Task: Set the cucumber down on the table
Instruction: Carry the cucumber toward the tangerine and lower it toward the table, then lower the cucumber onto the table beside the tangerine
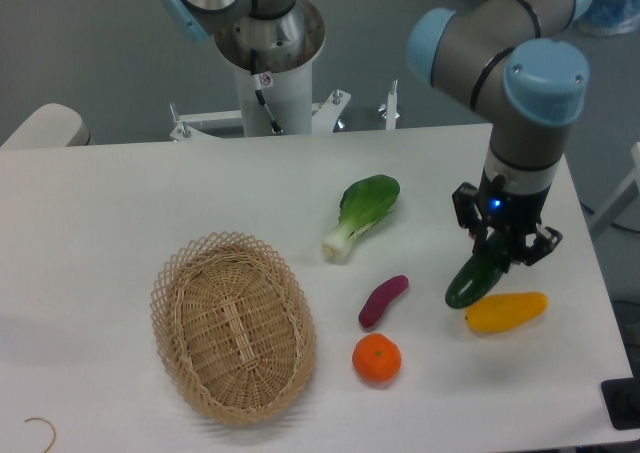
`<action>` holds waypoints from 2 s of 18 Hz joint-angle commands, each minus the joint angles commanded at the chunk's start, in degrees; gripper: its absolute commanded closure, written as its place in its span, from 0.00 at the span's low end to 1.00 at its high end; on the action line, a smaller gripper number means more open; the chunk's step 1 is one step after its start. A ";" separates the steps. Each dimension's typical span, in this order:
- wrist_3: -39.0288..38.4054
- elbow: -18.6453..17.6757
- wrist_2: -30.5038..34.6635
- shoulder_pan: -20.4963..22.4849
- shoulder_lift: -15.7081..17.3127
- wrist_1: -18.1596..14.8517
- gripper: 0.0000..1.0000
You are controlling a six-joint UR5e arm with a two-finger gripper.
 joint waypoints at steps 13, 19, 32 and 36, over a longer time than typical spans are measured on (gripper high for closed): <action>-25.67 3.16 -0.09 -1.94 -10.64 8.19 0.68; -32.28 -0.44 2.19 -3.26 -11.35 11.36 0.69; -31.93 -3.60 6.15 -3.96 -11.79 11.71 0.67; -32.19 -4.66 6.24 -4.67 -11.61 11.80 0.67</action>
